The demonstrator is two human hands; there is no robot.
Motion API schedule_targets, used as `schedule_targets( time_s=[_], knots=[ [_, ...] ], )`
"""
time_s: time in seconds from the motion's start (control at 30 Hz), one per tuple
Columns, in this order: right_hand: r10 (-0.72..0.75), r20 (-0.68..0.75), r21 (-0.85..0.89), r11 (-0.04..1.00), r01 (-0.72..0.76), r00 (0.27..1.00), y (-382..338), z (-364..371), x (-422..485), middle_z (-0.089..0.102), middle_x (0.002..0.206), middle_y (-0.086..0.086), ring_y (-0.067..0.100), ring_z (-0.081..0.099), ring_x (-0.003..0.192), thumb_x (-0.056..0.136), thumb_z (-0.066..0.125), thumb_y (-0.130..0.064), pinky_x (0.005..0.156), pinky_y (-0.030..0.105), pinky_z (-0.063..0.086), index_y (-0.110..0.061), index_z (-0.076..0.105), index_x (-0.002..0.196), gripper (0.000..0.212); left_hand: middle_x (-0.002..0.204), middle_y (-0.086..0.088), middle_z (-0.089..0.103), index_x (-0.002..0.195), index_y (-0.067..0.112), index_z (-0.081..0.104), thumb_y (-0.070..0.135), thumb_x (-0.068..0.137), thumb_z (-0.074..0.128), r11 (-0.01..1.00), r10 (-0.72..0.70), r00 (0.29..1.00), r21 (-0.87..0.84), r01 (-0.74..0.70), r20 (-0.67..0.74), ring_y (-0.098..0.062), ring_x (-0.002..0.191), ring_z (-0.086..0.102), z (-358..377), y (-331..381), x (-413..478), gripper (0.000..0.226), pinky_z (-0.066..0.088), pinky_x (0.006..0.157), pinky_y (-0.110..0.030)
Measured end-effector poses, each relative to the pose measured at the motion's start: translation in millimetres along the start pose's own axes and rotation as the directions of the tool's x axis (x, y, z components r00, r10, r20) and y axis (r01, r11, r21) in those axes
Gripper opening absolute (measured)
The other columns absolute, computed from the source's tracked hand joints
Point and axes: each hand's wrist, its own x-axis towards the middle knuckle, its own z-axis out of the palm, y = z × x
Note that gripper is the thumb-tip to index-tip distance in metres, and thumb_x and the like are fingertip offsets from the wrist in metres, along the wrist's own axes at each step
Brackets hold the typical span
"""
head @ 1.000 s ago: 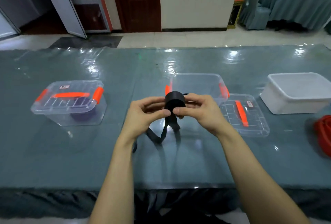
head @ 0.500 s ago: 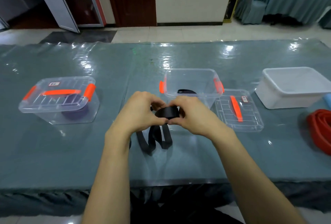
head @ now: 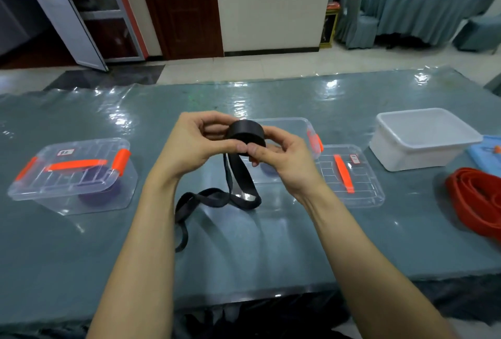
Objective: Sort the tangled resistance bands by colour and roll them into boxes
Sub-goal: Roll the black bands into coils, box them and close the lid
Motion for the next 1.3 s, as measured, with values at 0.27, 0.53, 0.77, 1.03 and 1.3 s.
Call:
schedule_targets(
  time_s=[0.27, 0.53, 0.77, 1.03, 1.3],
  knots=[
    [-0.069, 0.171, -0.711, 0.682, 0.171, 0.983, -1, 6, 0, 0.071, 0.096, -0.019, 0.006, 0.064, 0.070, 0.073, 0.095, -0.048, 0.066, 0.017, 0.047, -0.043, 0.070, 0.121, 0.055, 0.080, 0.012, 0.082, 0.091, 0.030, 0.083, 0.032, 0.065, 0.104, 0.722, -0.147, 0.965, 0.691, -0.045, 0.217, -0.005, 0.083, 0.079, -7, 28, 5, 0.033, 0.065, 0.083, -0.041],
    [-0.132, 0.140, -0.583, 0.790, 0.190, 0.981, 0, 9, -6, 0.070, 0.079, -0.014, 0.011, 0.062, 0.065, 0.079, 0.095, -0.019, 0.066, 0.028, 0.055, -0.034, 0.076, 0.106, 0.036, 0.089, 0.015, 0.082, 0.113, 0.038, 0.073, 0.030, 0.061, 0.108, 0.866, -0.126, 0.974, 0.499, 0.017, 0.186, -0.001, 0.092, 0.079, -21, 24, -12, 0.063, 0.054, 0.082, -0.009],
    [-0.082, -0.020, 0.080, 0.993, 0.084, 0.996, -15, 0, -18, 0.080, 0.111, 0.006, 0.030, 0.077, 0.086, 0.084, 0.087, -0.004, 0.083, 0.025, 0.060, -0.018, 0.075, 0.122, 0.043, 0.118, -0.003, 0.084, 0.116, 0.032, 0.085, 0.013, 0.074, 0.098, 0.997, 0.000, 0.996, -0.079, 0.007, 0.091, -0.020, 0.116, 0.080, -9, 5, -28, 0.048, 0.061, 0.099, -0.025],
    [0.002, -0.041, -0.451, 0.892, -0.020, 0.999, 4, 5, -35, 0.079, 0.099, -0.014, 0.011, 0.076, 0.080, 0.074, 0.100, -0.024, 0.081, 0.034, 0.064, -0.027, 0.070, 0.115, 0.050, 0.090, 0.012, 0.085, 0.097, 0.033, 0.087, 0.008, 0.073, 0.099, 0.916, -0.068, 0.981, 0.402, -0.010, 0.180, -0.006, 0.090, 0.083, -14, 14, -27, 0.038, 0.062, 0.084, -0.018],
    [-0.097, 0.244, -0.863, 0.433, 0.262, 0.965, -6, 21, -20, 0.057, 0.100, -0.014, 0.012, 0.053, 0.080, 0.092, 0.083, -0.041, 0.081, 0.033, 0.049, -0.021, 0.073, 0.122, 0.038, 0.080, 0.015, 0.081, 0.095, 0.033, 0.085, 0.036, 0.065, 0.085, 0.357, -0.185, 0.923, 0.898, -0.257, 0.338, -0.010, 0.080, 0.076, -6, 54, -4, 0.030, 0.063, 0.077, -0.038]
  ],
)
